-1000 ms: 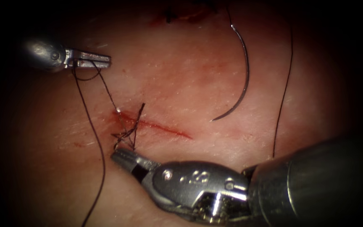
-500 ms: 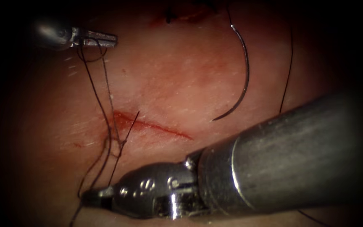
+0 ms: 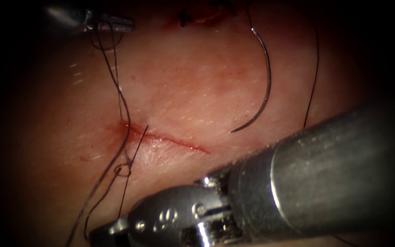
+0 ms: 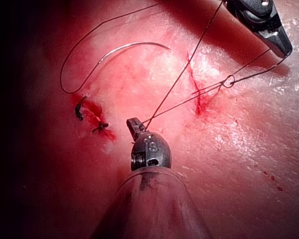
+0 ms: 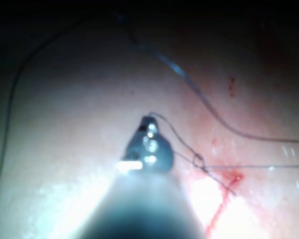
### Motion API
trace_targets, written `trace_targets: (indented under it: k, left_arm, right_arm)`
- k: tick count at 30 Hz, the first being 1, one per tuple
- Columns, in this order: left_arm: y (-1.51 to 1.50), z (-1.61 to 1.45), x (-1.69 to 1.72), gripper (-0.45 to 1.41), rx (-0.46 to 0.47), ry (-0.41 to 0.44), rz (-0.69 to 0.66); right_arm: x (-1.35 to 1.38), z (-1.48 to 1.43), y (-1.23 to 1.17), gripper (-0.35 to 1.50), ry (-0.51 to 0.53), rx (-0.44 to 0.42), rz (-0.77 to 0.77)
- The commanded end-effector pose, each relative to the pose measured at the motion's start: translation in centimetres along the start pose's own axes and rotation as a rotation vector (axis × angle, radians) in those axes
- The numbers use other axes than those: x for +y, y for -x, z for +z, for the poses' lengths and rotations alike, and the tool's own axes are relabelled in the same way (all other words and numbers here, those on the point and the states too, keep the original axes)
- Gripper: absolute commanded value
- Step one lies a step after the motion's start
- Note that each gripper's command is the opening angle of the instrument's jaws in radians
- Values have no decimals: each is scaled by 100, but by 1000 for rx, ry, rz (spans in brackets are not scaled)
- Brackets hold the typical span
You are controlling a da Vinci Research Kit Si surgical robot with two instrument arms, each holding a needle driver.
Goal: Wound Closure
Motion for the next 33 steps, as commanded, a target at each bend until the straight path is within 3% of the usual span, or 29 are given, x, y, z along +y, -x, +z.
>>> trace_targets:
  k: [1,10,22,28,33]
  left_arm:
    - [-3,11,8,-45,-1,-3,-8]
    - [-4,31,-35,-45,-5,-67,-31]
    - [12,89,-47,-45,-55,-106,-23]
    - [21,105,-62,-45,-65,-123,-23]
    - [32,113,-73,-45,-81,-150,-17]
  right_arm:
    - [-10,18,-3,-35,-12,6,-8]
    - [4,12,5,-35,96,0,-13]
    - [20,-6,12,-35,208,-18,23]
    - [28,0,26,-35,293,-69,42]
    - [27,15,38,-35,288,-82,63]
